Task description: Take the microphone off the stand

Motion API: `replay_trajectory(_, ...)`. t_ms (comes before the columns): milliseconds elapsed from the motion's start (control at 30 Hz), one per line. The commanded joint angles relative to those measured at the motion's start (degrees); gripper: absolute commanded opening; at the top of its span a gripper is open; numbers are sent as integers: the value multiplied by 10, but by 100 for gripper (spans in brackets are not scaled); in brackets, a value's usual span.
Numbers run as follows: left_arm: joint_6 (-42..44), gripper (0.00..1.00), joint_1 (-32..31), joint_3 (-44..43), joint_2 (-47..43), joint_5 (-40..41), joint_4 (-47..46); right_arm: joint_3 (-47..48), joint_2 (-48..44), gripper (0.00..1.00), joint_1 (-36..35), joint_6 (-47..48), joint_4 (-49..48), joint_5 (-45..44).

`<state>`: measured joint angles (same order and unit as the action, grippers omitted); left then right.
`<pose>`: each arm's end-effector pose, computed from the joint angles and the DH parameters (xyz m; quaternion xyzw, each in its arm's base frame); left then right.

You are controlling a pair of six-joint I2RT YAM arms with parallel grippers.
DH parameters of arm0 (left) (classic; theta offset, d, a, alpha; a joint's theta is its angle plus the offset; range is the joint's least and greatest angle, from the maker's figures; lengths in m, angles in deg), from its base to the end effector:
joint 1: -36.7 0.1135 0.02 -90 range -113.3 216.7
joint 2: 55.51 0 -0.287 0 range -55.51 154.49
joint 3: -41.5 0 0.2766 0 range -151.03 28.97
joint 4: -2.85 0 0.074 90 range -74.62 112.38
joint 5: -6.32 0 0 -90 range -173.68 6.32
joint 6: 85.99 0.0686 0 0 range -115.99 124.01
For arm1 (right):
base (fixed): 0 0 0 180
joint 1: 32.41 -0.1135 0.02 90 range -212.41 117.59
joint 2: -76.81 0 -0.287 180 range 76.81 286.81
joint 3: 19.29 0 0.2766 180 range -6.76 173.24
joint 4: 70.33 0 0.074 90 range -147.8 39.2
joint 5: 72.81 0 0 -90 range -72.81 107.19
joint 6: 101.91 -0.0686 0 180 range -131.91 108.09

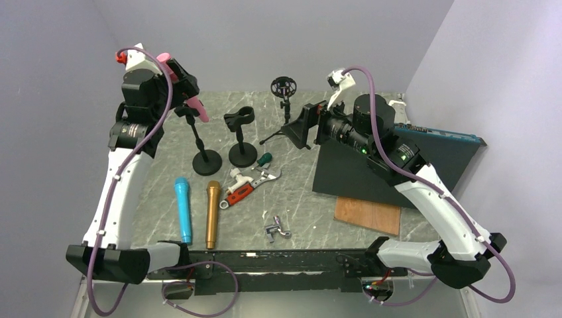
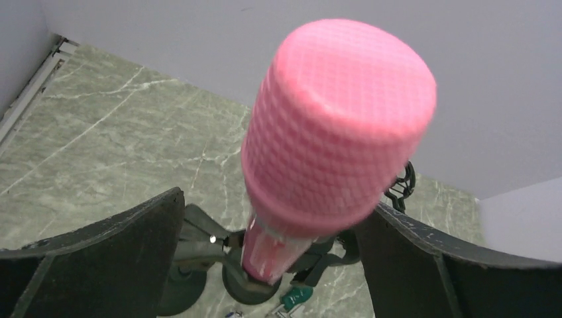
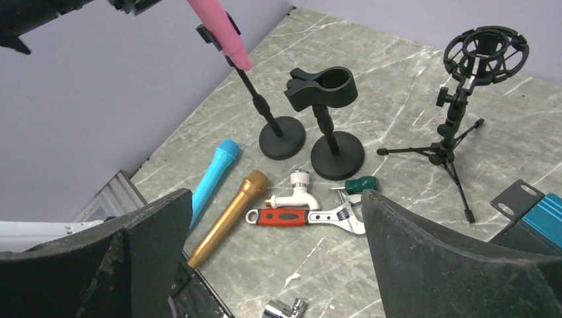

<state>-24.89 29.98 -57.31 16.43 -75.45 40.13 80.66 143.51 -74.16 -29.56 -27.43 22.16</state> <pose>0.3163 -0.0274 0.4857 -0.1925 0.7432 -0.1428 0.6247 0.2035 0.1896 0.5049 -0.1867 0.7407 0.3481 0.5434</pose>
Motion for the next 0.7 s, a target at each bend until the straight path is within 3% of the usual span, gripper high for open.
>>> replay_trajectory(0,-37,99,-1,7,-56,-12,33,27,8,100,-3,-16,-11,-2)
replay_trajectory(533,-82,99,-1,144,-319,3,214,121,138,100,-34,-64,-20,17)
replay_trajectory(667,-52,99,-1,125,-364,21,288,160,182,100,-53,-61,-28,3)
